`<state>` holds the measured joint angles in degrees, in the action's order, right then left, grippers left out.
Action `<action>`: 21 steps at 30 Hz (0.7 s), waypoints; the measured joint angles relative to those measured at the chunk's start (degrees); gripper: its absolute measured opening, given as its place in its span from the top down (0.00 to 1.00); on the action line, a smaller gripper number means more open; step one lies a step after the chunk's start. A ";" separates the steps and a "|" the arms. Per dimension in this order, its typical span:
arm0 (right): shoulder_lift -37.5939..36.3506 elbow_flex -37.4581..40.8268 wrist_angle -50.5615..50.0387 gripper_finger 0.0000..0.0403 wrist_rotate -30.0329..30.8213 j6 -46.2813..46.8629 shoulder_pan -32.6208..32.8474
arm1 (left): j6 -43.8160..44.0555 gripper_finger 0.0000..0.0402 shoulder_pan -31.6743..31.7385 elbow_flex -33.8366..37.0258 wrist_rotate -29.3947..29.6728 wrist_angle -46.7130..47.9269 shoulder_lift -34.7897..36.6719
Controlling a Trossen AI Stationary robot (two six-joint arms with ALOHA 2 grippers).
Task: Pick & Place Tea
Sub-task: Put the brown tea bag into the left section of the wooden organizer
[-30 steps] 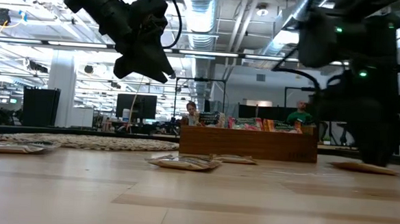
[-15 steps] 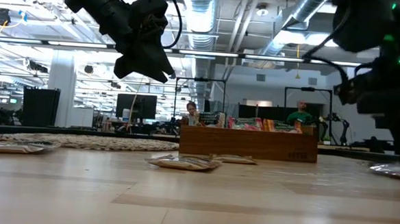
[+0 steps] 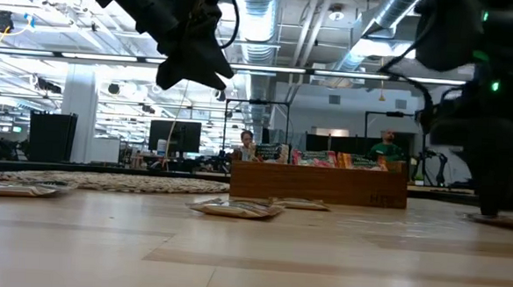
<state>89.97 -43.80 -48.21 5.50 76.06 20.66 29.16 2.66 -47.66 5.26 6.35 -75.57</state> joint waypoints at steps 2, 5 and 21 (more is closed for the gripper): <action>1.60 0.75 1.35 0.51 -0.44 -0.02 -0.12 | 0.03 0.68 -0.01 0.00 -0.12 0.24 0.00; 3.15 0.40 0.70 0.51 -0.10 -0.96 0.34 | 0.04 0.68 -0.01 -0.02 -0.63 0.61 0.00; 3.08 0.64 2.17 0.64 0.02 -0.57 1.10 | 0.27 0.68 -0.03 -0.02 -3.54 0.85 0.00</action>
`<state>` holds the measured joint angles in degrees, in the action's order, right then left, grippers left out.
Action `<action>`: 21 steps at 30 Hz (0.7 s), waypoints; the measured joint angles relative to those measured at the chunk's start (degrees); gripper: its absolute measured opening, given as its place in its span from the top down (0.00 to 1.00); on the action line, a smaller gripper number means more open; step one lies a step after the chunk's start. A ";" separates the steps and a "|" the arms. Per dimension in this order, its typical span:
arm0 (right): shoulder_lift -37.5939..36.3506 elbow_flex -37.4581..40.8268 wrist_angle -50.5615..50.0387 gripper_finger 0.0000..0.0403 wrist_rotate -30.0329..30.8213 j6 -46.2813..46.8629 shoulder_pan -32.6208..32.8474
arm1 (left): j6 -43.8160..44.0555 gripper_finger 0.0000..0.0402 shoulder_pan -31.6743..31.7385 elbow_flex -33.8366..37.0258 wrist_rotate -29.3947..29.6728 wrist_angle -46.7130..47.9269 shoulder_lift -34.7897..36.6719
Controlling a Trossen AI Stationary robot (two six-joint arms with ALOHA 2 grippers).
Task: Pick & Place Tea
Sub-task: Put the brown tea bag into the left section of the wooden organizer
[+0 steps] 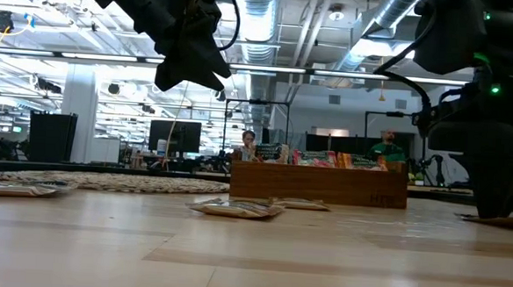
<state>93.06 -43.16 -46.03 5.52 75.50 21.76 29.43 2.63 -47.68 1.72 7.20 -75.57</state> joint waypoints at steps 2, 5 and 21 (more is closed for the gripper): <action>0.00 0.00 0.08 0.67 0.02 -0.04 0.00 | 0.00 0.68 0.00 0.00 -0.62 0.02 0.00; 0.00 0.00 0.00 0.69 0.04 -0.36 0.00 | 0.00 0.68 -0.02 0.00 -0.96 0.01 0.00; -5.22 0.71 -9.48 0.54 0.37 -1.94 0.00 | -0.28 0.68 0.00 0.00 -0.90 -0.04 0.00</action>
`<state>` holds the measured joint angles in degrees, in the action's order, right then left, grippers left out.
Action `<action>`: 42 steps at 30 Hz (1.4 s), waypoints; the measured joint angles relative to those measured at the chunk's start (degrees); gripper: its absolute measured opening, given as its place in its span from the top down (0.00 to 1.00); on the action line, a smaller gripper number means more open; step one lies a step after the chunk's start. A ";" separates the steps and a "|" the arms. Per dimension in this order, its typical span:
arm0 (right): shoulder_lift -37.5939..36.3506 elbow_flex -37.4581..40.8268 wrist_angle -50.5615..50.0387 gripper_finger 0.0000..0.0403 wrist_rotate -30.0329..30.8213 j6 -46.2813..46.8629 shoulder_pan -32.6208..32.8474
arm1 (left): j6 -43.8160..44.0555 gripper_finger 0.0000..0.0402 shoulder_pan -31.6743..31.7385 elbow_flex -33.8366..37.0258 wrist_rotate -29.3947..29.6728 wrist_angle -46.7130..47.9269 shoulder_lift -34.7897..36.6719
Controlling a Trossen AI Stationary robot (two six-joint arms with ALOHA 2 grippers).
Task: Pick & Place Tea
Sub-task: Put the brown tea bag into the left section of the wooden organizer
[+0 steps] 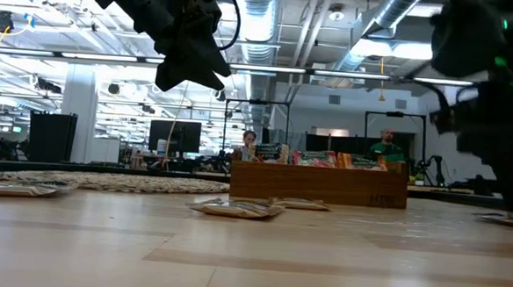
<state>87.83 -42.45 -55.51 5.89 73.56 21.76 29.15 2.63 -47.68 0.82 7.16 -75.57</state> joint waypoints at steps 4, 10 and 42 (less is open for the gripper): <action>0.11 3.52 8.46 0.54 -0.76 -0.09 -0.04 | 0.07 0.68 -0.02 0.00 0.01 -0.11 0.00; 0.17 3.98 11.36 0.55 0.37 -0.40 -0.11 | 0.10 0.68 -0.02 0.00 0.02 -0.79 0.00; 0.04 5.47 6.12 0.64 -1.27 2.97 -0.12 | 0.28 0.68 -0.02 0.00 -3.19 -1.31 0.02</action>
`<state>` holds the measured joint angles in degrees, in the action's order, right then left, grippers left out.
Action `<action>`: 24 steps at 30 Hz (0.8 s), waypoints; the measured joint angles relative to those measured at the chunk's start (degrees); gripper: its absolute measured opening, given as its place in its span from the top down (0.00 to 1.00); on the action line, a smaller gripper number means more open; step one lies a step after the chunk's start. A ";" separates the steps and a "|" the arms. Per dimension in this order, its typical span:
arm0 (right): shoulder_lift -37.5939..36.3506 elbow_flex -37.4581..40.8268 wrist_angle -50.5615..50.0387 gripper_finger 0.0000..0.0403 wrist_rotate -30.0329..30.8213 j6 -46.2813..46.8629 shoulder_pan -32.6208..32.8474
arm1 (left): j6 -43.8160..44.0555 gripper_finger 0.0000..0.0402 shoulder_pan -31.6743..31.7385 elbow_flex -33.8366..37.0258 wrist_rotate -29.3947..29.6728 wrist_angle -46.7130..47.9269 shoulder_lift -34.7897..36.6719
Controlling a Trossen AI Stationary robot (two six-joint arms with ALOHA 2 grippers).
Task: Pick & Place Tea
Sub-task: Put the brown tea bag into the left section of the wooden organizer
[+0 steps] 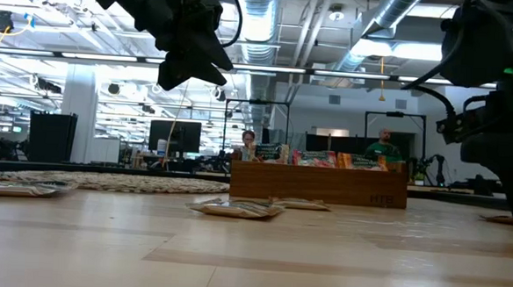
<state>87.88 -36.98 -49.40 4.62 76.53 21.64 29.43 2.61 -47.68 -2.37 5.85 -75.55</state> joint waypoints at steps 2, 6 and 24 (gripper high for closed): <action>0.00 0.01 0.23 0.65 -0.23 0.00 -0.17 | 0.00 0.68 0.00 0.00 0.00 0.00 0.00; -0.01 0.03 0.97 0.69 -1.61 -0.01 -0.86 | 0.00 0.68 0.00 0.00 -0.11 0.00 0.00; -1.00 -0.93 8.63 0.56 -4.45 -0.45 -3.05 | -0.33 0.68 -0.02 0.00 -2.27 -0.53 0.00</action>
<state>86.88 -37.91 -40.76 0.17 76.08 18.59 29.10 2.59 -47.68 -4.64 5.31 -75.55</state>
